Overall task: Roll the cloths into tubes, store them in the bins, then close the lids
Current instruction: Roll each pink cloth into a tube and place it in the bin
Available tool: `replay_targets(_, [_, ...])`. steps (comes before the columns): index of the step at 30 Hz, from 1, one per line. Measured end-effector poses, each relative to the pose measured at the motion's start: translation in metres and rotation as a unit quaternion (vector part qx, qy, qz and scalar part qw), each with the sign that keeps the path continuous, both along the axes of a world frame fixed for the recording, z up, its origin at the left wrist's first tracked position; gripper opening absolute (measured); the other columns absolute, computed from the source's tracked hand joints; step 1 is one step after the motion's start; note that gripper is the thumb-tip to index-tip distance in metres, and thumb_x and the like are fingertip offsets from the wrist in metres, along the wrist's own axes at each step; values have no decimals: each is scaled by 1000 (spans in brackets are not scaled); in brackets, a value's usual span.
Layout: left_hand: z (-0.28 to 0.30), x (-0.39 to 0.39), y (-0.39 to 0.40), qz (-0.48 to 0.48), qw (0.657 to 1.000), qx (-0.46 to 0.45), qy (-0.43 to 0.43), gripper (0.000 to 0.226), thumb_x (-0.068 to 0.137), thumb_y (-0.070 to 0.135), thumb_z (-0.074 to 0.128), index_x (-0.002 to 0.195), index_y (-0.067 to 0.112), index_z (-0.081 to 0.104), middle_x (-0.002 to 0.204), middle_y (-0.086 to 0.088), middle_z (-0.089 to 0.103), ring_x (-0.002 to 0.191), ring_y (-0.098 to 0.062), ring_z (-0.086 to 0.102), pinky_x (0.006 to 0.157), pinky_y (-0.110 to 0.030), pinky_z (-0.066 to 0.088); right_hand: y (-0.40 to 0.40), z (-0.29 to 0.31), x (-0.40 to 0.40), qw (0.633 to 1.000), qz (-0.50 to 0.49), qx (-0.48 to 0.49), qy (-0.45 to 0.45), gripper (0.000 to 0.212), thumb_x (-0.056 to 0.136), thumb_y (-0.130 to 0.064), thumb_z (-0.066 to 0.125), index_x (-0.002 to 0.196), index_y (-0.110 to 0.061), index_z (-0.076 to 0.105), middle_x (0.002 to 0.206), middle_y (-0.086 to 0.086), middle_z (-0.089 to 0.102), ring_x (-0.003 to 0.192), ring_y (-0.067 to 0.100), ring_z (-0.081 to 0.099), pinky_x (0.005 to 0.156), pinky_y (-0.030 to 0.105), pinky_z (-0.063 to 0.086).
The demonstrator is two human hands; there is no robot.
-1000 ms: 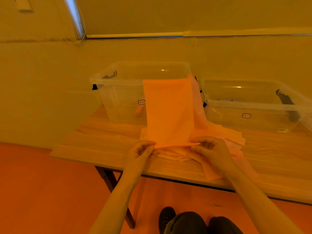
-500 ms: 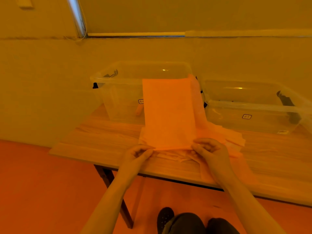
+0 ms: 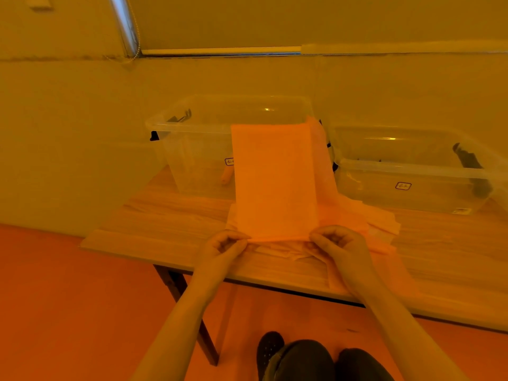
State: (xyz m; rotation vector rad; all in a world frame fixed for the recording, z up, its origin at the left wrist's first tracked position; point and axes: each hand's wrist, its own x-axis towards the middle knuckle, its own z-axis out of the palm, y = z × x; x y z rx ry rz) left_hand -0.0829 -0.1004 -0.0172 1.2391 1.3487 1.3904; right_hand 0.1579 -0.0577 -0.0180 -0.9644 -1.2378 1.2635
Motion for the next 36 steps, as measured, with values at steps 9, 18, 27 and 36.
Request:
replay_targets(9, [1, 4, 0, -3, 1000, 22, -4, 10, 90, 4, 60, 94, 13, 64, 73, 1, 71, 68, -8, 66, 64, -18, 51, 2, -1, -1, 1000, -1, -2, 26, 13, 75, -6, 72, 86, -7, 64, 82, 18, 67, 82, 33, 66, 83, 46, 56])
replay_targets(18, [0, 1, -1, -17, 1000, 13, 11, 14, 87, 3, 63, 97, 12, 68, 82, 4, 72, 77, -6, 68, 68, -17, 52, 1, 0, 1, 998, -11, 21, -64, 17, 75, -5, 76, 87, -17, 73, 88, 2, 74, 79, 14, 70, 63, 18, 53])
replay_targets(27, [-5, -1, 1, -16, 999, 5, 44, 10, 89, 16, 64, 88, 19, 73, 85, -1, 71, 84, -15, 65, 77, -27, 51, -1, -1, 2, 1000, -12, 1, 5, 5, 74, -10, 74, 78, -7, 73, 85, 13, 73, 86, 28, 70, 73, 31, 58])
replay_targets(36, [-3, 1, 2, -26, 999, 22, 10, 12, 89, 2, 61, 92, 11, 67, 83, -9, 71, 74, -16, 67, 67, -22, 53, 0, 1, 0, 999, -18, -22, 45, 11, 77, 3, 70, 87, -3, 72, 93, 13, 72, 86, 24, 70, 70, 27, 59])
